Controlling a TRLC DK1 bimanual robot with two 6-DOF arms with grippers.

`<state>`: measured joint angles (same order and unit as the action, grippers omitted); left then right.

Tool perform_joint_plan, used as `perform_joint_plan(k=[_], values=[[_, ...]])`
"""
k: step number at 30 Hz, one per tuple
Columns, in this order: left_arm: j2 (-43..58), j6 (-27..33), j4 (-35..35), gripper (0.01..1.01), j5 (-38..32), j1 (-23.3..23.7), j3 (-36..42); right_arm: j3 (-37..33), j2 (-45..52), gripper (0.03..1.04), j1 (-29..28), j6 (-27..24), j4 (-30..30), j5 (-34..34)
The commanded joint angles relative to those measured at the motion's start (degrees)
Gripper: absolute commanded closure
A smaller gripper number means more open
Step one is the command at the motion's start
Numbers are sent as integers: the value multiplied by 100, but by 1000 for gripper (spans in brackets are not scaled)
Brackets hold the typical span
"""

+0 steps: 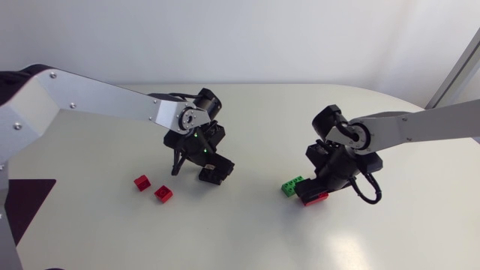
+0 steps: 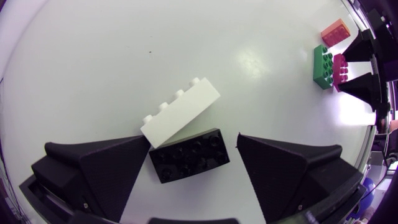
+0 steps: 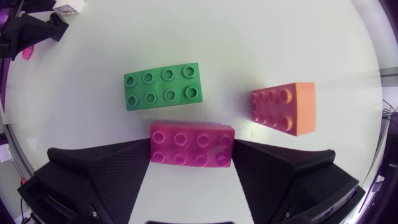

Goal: Sort duplo bricks by size, large to the right and small to the left

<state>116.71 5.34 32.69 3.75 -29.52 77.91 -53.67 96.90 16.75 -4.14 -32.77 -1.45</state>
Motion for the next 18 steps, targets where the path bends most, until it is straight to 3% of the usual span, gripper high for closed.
perform_joint_plan(k=[1,11,15,18], values=[[291,-280,150,77,-67,-116,207,208,-57,197,-93,-104,25,49],[423,-473,326,144,-524,-230,225,261,-145,139,-146,-140,52,66],[406,-508,352,313,-656,-221,172,225,-154,123,-111,-140,61,66],[414,-517,379,503,-665,-221,181,234,-189,123,-85,-131,69,57]])
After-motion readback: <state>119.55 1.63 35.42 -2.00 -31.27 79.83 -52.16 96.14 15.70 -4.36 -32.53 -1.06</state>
